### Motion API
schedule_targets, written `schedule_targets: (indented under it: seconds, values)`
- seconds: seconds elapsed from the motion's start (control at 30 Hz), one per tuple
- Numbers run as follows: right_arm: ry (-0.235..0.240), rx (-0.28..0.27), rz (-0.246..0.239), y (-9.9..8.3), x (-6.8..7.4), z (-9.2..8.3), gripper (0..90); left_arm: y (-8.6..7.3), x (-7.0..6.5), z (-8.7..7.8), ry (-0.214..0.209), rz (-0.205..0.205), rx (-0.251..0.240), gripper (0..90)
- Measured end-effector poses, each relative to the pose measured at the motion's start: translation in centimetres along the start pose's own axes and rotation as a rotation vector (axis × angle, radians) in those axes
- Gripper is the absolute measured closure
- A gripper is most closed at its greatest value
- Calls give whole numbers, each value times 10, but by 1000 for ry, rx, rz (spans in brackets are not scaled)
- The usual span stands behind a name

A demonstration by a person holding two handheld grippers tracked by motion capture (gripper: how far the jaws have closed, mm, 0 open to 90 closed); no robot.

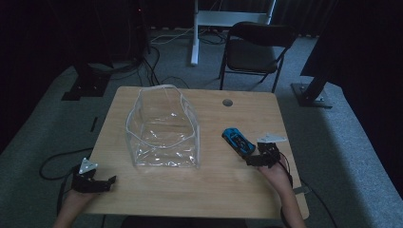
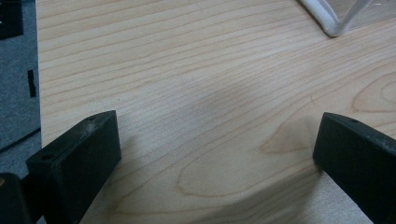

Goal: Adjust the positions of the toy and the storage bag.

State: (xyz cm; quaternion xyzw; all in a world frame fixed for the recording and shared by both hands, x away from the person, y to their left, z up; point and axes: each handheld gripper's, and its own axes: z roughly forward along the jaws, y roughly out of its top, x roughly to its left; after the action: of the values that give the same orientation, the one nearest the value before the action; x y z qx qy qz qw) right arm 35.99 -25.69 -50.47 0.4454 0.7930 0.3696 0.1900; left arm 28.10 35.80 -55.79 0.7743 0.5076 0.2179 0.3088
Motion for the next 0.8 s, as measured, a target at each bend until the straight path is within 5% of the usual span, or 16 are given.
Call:
schedule_targets:
  seconds: [0.8]
  values:
    - [13,126,-15,34,-17,75,116,0,0,0,0,0,0,14]
